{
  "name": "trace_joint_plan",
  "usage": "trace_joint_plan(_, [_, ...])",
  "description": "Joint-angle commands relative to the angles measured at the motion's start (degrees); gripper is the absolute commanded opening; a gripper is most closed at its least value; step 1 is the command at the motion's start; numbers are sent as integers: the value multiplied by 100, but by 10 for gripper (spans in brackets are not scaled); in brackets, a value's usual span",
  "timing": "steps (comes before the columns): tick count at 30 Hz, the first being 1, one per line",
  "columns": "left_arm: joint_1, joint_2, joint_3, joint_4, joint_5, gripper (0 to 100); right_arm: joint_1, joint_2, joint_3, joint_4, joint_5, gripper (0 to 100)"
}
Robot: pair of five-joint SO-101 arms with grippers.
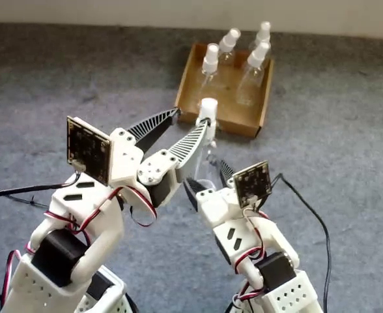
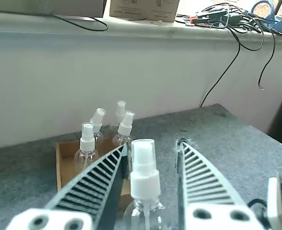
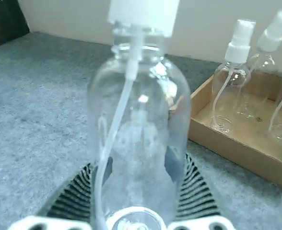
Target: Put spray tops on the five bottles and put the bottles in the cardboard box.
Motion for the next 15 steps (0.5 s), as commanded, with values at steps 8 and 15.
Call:
trace_joint_plan(8, [-233,945,-462,53,-44,162,-189,-66,-84,-189,193,5])
trace_joint_plan(15, [-321,1332,-462,-35,-44,158,-198,-66,-66,-189,193,5])
